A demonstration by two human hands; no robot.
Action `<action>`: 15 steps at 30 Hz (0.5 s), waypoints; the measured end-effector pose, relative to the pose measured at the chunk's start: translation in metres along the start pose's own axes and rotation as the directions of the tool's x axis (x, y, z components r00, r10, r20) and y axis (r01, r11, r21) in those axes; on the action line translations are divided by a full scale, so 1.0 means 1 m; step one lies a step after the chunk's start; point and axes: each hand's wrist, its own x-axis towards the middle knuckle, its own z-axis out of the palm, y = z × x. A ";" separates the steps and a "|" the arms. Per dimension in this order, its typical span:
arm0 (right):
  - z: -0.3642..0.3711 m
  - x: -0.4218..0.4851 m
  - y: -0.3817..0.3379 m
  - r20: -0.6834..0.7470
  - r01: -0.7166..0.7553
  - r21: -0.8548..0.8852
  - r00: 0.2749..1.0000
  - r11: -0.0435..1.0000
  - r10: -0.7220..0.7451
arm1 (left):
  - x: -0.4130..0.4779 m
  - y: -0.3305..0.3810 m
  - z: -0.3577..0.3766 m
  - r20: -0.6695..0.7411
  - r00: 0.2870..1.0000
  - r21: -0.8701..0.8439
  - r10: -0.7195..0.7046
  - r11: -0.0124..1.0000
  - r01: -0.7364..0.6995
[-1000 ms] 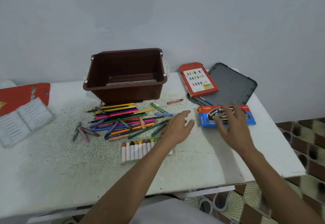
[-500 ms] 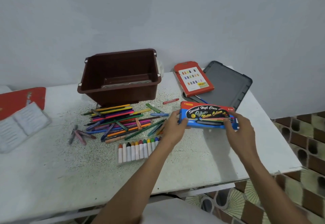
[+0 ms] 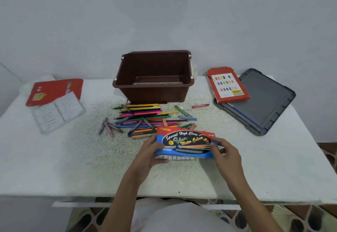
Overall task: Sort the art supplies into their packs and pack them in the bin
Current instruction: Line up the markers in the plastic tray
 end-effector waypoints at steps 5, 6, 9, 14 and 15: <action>0.016 -0.007 -0.005 0.055 0.014 -0.017 0.998 1.000 -0.013 | -0.013 0.007 -0.004 0.025 0.978 0.013 0.208 0.978 -0.208; 0.019 -0.008 -0.006 0.055 0.017 -0.012 0.998 1.000 -0.016 | -0.015 0.009 -0.002 0.036 0.971 0.035 0.237 0.971 -0.238; 0.027 -0.013 -0.010 0.062 0.009 0.051 0.998 0.999 -0.012 | -0.018 0.016 0.002 0.103 0.959 0.061 0.263 0.961 -0.270; 0.032 -0.017 -0.020 0.059 -0.008 0.147 0.998 0.989 -0.001 | -0.019 0.026 0.008 0.224 0.932 0.117 0.286 0.941 -0.317; 0.032 -0.018 -0.023 0.068 -0.004 0.163 0.998 0.987 -0.007 | -0.019 0.029 0.011 0.240 0.929 0.161 0.281 0.933 -0.323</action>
